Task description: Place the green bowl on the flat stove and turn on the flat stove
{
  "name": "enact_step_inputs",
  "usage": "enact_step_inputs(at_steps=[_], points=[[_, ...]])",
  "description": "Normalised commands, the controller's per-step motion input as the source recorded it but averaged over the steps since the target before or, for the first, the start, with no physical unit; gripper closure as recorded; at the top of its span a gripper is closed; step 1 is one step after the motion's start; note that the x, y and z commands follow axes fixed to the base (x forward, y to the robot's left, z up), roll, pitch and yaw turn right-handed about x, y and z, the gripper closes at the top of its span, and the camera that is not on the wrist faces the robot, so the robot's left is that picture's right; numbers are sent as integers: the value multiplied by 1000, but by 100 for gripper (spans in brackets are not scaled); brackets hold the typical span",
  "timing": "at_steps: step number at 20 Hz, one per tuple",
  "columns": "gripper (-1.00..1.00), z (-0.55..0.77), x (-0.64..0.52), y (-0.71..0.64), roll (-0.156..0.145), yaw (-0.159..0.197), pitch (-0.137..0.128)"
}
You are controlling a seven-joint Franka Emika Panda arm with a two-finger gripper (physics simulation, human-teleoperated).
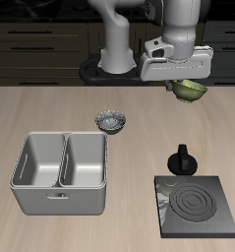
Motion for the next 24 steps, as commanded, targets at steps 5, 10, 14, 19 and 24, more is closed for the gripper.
enact_step_inputs(at_steps=[5,10,14,19,24], points=[[100,63,399,132,7,33,-3],[100,56,410,250,15,47,-12],[100,46,372,174,18,31,-1],[100,37,501,59,-10,27,-14],[100,-29,371,75,2,6,-3]])
